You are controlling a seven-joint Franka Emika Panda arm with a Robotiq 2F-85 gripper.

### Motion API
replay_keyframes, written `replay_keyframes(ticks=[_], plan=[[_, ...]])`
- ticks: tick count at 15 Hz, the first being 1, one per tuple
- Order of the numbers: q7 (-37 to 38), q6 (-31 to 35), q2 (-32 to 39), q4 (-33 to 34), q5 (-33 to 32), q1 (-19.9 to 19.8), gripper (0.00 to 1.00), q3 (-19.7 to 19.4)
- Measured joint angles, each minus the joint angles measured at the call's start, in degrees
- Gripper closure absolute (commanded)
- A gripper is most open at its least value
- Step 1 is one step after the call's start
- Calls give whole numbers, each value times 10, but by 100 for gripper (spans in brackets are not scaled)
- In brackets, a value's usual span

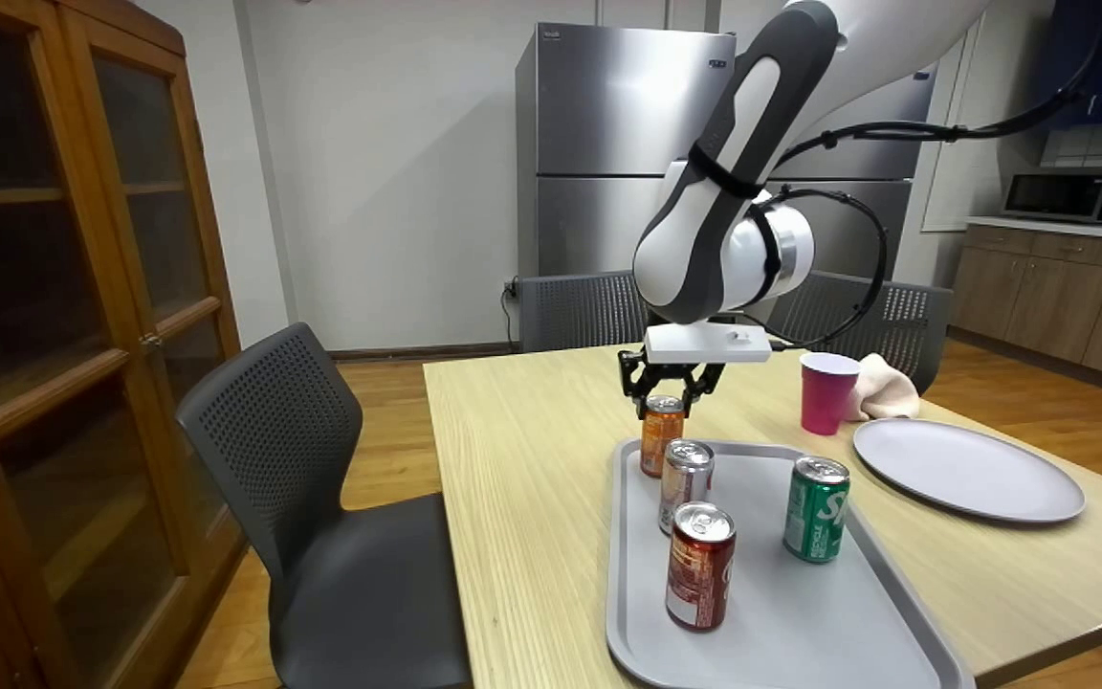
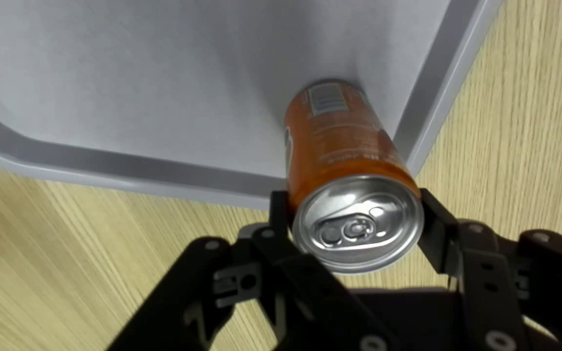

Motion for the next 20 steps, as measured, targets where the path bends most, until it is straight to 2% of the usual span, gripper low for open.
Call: replay_keyframes(ticks=[11, 20], plan=[[0, -20, -40, -3, 4, -5, 62, -11], [-5, -37, -115, -54, 4, -58, 62, -23]])
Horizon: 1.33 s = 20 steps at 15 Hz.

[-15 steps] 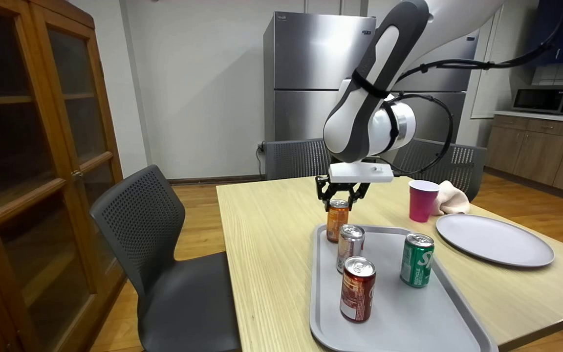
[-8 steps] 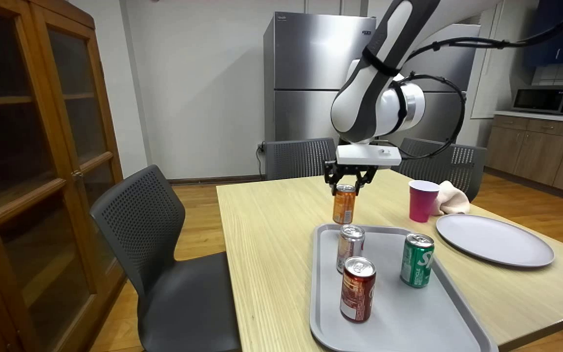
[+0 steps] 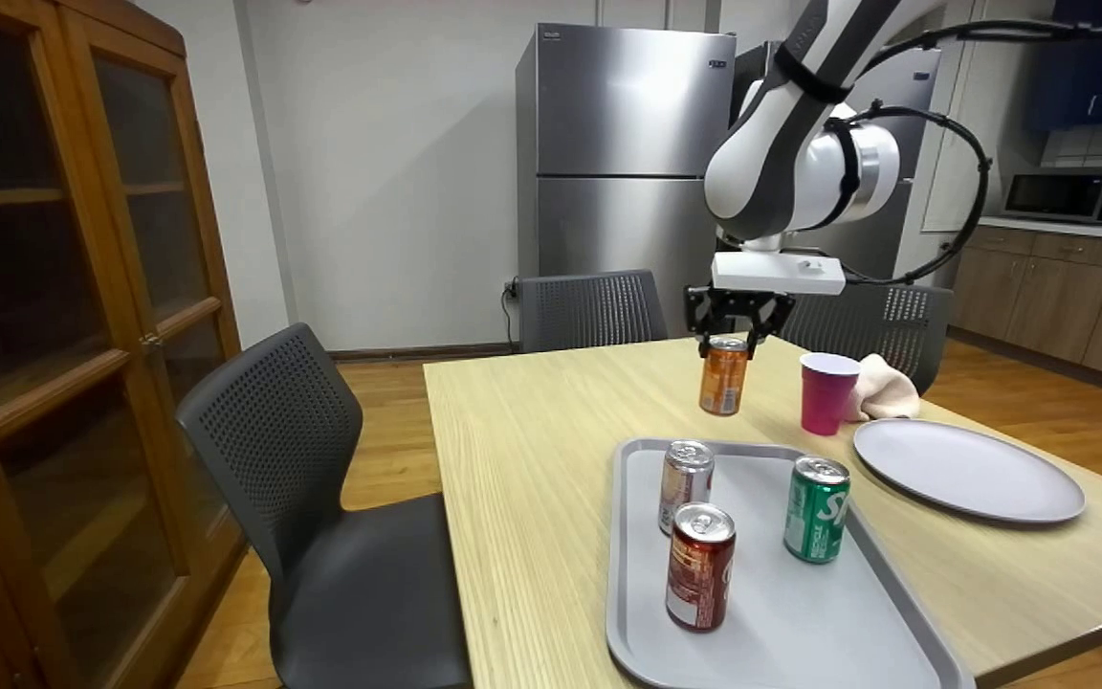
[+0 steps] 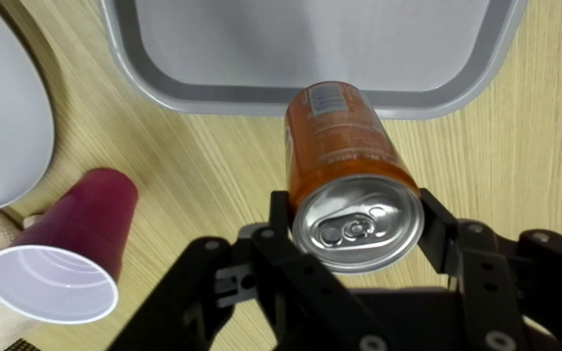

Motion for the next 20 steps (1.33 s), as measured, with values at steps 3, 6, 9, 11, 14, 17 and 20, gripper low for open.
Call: replay_keyframes(ticks=[3, 6, 9, 11, 14, 17, 20], plan=[[-10, -2, -17, -18, 0, -27, 62, 0], [-26, -2, -30, -31, 0, -57, 62, -1], [-43, -2, -39, -43, 0, -86, 62, -3], [-56, -3, -41, -49, 4, -105, 62, -6], [-72, -4, -41, -55, 5, -130, 62, -13], [-81, -8, -41, -57, 5, -150, 62, -23], [-86, -11, -41, -57, 5, -166, 62, -35]])
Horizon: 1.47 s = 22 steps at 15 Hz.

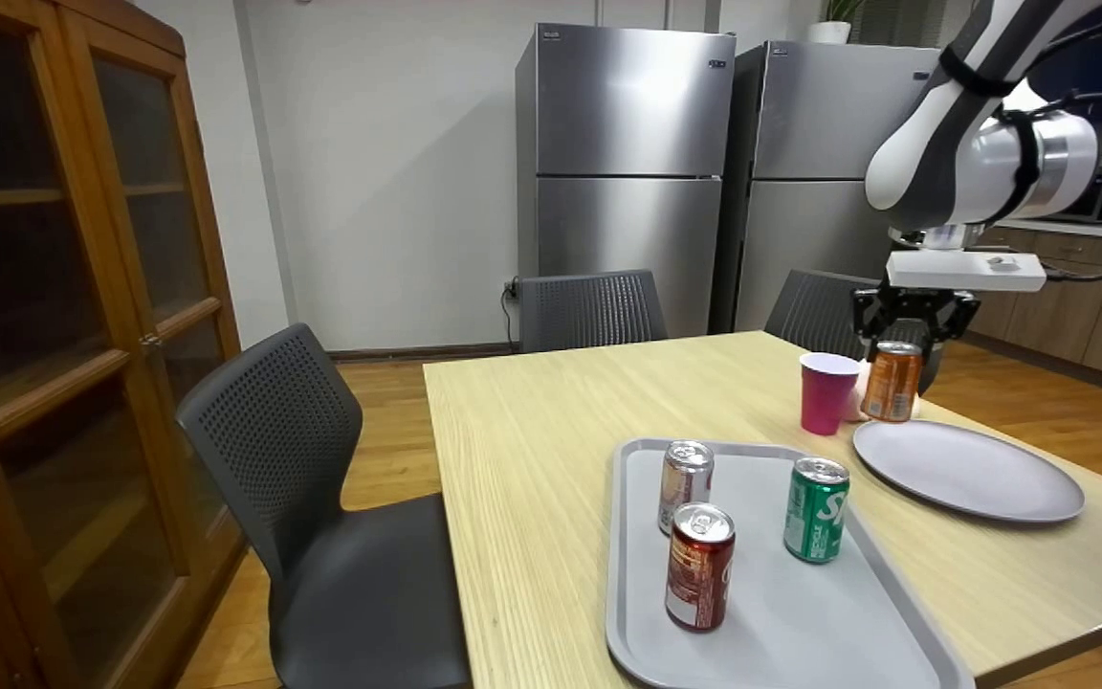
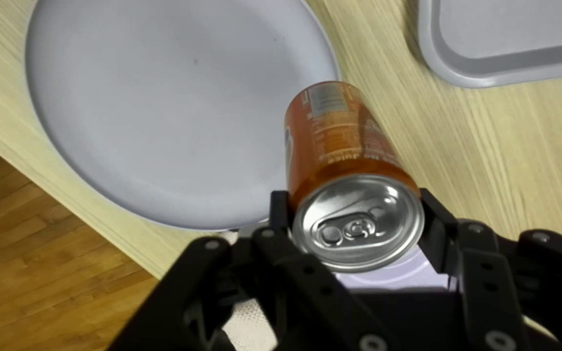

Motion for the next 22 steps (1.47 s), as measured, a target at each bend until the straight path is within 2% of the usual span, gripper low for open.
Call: replay_keyframes(ticks=[8, 14, 22], plan=[[1, -2, 24, 17, 1, -23, 62, -43], [19, -2, 89, 79, 18, -40, 62, -60], [62, -27, 176, 175, 64, -49, 62, -62]])
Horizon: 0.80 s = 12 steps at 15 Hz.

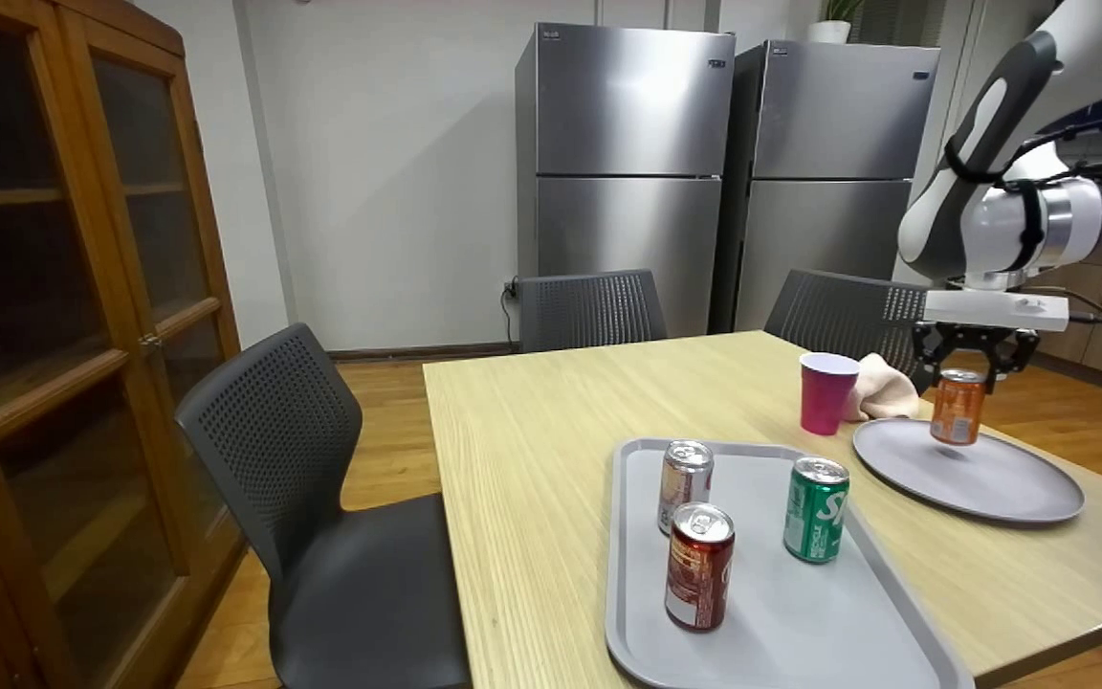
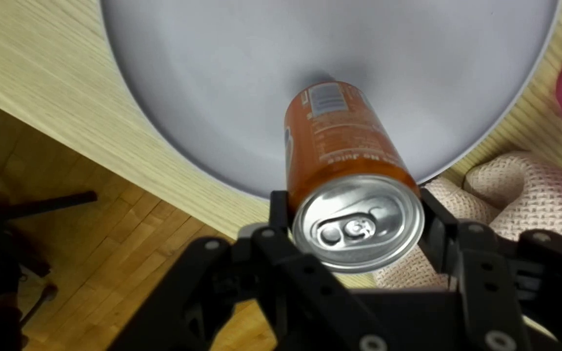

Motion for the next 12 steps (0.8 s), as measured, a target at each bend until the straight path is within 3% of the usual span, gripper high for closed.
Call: replay_keyframes(ticks=[10, 11, 12], plan=[[31, -36, 55, 81, 22, -11, 62, 0], [31, -38, 58, 85, 22, -11, 23, 0], [31, -40, 60, 89, 23, -12, 14, 0]])
